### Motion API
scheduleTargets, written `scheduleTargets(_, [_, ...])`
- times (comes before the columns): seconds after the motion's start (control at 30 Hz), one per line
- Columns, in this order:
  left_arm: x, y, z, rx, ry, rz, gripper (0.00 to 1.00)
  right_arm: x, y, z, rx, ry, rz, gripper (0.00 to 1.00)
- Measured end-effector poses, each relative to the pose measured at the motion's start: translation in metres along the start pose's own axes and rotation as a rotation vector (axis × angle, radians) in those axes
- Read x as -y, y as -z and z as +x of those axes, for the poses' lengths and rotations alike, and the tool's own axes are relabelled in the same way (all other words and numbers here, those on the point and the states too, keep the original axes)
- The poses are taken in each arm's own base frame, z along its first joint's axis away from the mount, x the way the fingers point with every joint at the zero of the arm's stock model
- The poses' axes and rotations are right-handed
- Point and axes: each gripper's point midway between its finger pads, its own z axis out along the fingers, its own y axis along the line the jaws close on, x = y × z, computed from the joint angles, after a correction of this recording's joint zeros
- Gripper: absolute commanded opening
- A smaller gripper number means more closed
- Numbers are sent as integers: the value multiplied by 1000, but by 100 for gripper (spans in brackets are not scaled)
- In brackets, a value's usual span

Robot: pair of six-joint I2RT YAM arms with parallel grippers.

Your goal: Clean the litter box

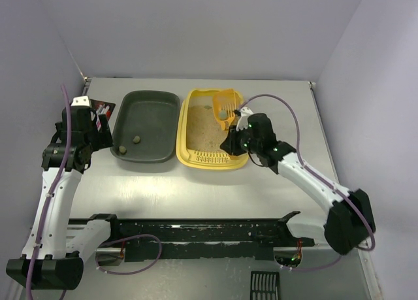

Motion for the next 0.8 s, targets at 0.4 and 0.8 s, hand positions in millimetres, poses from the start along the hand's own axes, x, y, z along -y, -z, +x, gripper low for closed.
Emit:
scheduleTargets(0.4, [-2,2,-1,10,4,-4,98,-23,27,-7,276,125,-162,0])
scheduleTargets(0.8, [-3,5,-2,22,9,-3,98,-60,-11,-27,103,-122,-350,0])
